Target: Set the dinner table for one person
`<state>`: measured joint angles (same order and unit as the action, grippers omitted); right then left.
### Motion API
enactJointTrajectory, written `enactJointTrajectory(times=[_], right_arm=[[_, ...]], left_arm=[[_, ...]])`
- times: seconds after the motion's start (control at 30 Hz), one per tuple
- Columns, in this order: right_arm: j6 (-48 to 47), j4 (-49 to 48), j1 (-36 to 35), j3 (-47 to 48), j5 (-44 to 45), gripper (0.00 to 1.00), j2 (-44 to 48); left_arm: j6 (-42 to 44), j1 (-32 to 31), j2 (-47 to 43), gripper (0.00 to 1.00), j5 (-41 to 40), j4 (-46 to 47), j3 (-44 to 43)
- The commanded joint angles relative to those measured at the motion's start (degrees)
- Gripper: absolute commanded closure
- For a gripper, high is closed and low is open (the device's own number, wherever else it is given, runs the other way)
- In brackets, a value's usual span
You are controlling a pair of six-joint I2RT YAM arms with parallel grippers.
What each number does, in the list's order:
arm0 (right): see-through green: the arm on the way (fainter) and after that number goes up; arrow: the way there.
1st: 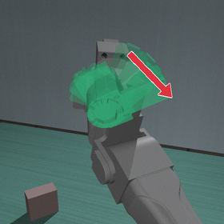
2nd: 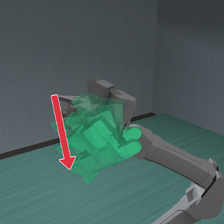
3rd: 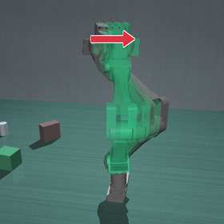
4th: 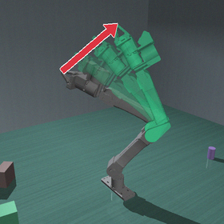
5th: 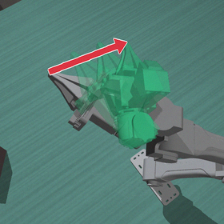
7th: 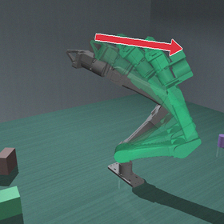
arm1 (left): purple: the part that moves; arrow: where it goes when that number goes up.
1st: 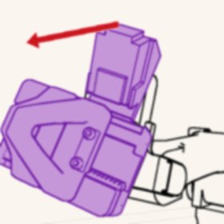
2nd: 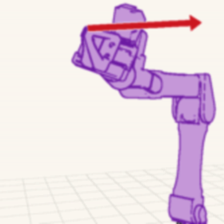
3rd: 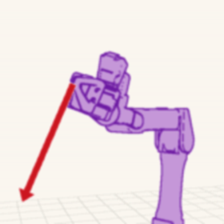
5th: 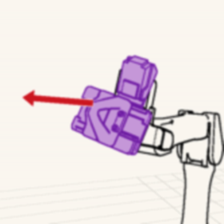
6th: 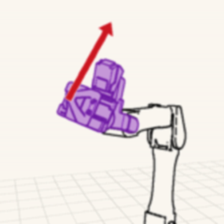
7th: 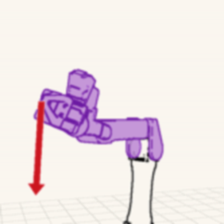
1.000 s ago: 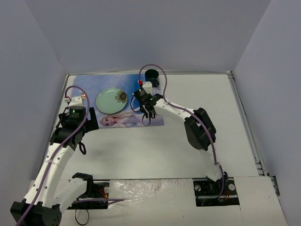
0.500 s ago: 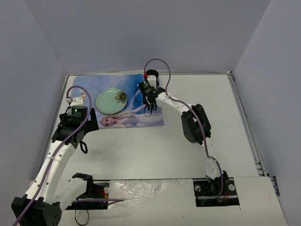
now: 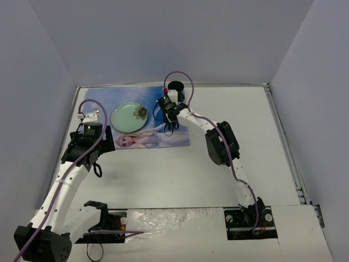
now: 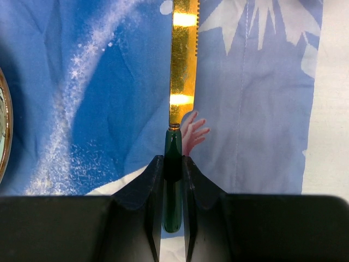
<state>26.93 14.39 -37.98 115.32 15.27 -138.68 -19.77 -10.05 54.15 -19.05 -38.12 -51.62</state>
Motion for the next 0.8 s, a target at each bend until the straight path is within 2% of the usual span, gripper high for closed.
enactJointTrajectory(times=[0.0, 0.77], right_arm=[[0.7, -1.1, -0.5, 2.8, -0.2, 1.00, 0.8], [2.1, 0.5, 0.7, -5.8, -2.3, 1.00, 4.3]], left_arm=[[0.3, 0.1, 0.2, 0.03, -0.3, 2.2, -1.4], [0.3, 0.1, 1.2, 0.03, 0.3, 2.1, -1.6]])
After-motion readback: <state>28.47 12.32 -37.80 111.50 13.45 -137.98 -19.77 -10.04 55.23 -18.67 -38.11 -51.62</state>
